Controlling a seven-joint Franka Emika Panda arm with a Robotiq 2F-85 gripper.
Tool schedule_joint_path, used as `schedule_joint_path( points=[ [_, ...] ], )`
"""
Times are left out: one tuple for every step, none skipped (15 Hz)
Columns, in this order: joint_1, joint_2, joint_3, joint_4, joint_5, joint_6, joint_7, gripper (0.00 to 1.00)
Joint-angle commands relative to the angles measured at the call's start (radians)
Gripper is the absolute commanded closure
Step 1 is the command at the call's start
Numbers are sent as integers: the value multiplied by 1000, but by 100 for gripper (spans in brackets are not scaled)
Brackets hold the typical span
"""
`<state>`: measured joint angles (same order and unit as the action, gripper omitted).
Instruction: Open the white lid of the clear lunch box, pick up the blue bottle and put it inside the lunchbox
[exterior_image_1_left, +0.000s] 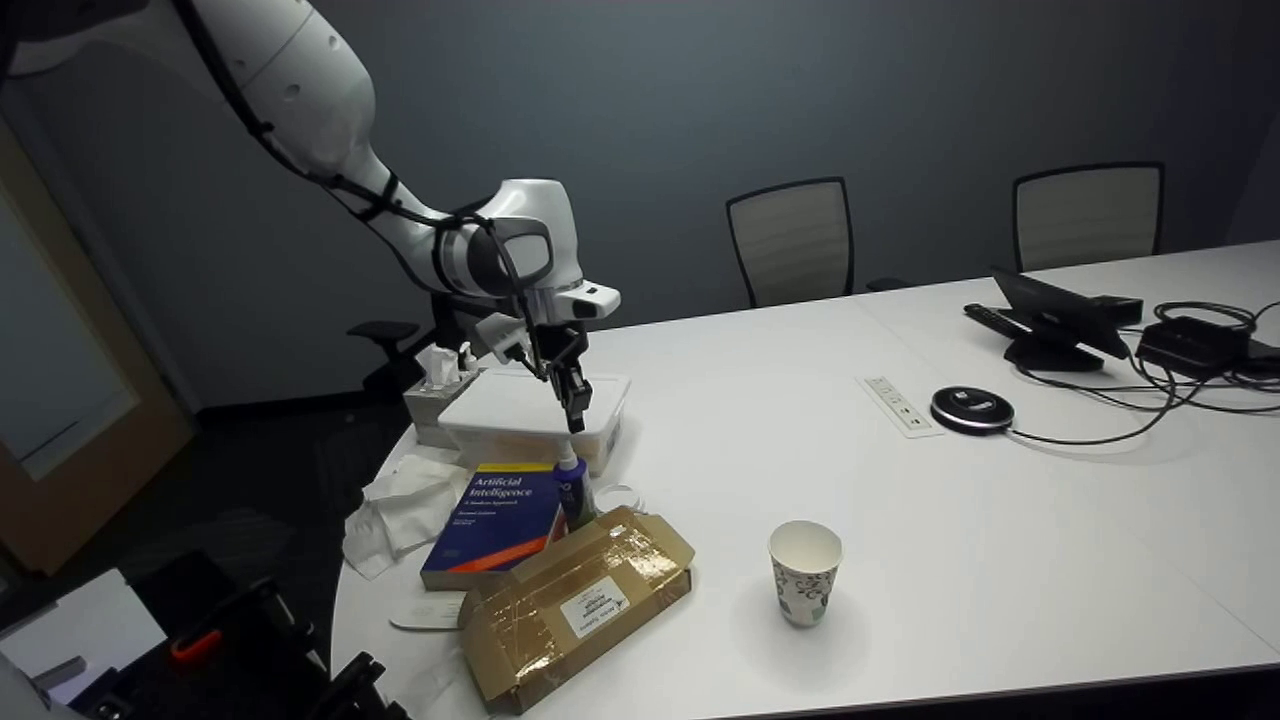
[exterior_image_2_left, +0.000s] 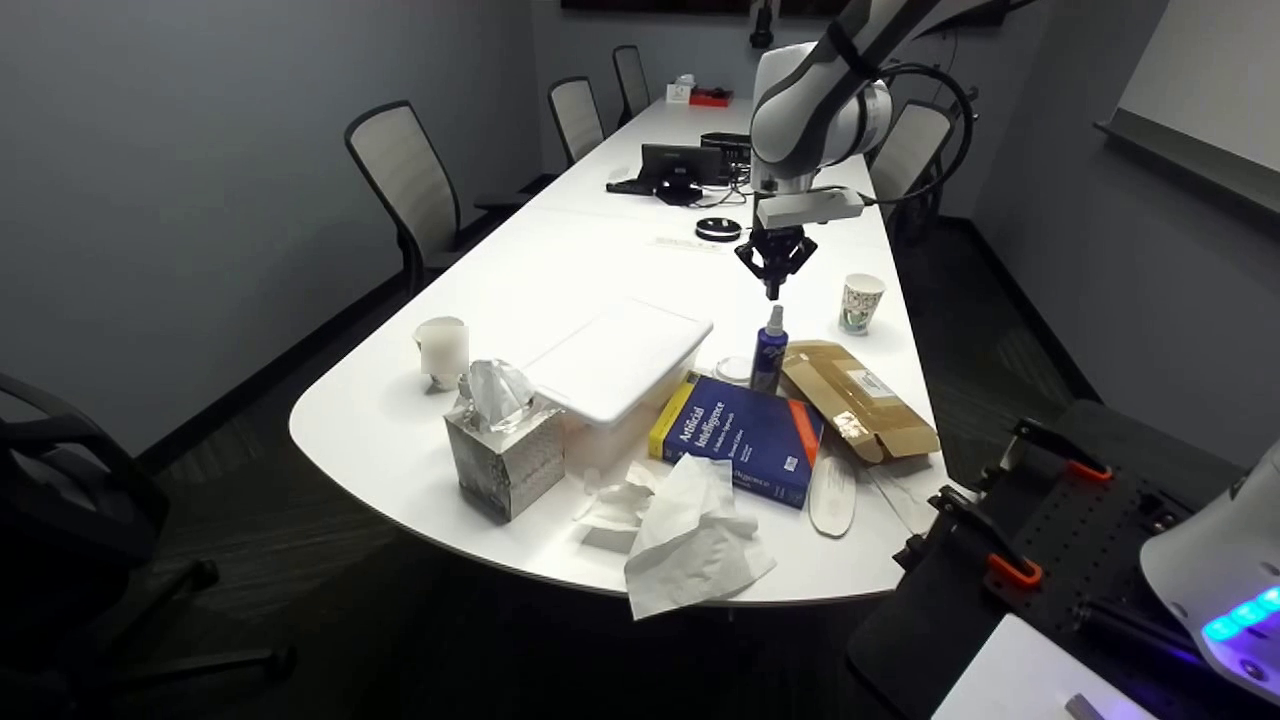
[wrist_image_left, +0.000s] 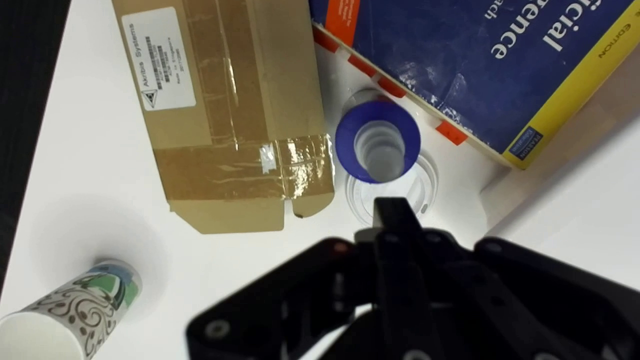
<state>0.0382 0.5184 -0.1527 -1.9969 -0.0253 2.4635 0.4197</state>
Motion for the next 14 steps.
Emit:
schedule_joint_path(
  points=[
    [7,-56,-4,7,-29,-40,-36,100],
    [10,-68,-5,13,-42,-44,-46,100],
    [12,-76,-4,25,-55,-58,-56,100],
    [12,-85,0,36,-71,-62,-72,74],
    [19,-89,-1,53,-94,-82,-80,72],
    [27,-90,8,77,-119,-102,-101,66],
    [37,-83,22,105,-144,-120,-127,60],
    [46,-77,38,129,-161,-133,-155,51],
    [55,-60,63,160,-164,-136,-180,45],
    [63,-50,85,183,-166,-141,-209,36],
    [75,-33,112,210,-164,-138,-232,29],
    [86,-17,134,235,-163,-135,-257,20],
    [100,1,158,263,-160,-139,-284,14],
    [110,18,177,285,-161,-137,-315,7]
  ],
)
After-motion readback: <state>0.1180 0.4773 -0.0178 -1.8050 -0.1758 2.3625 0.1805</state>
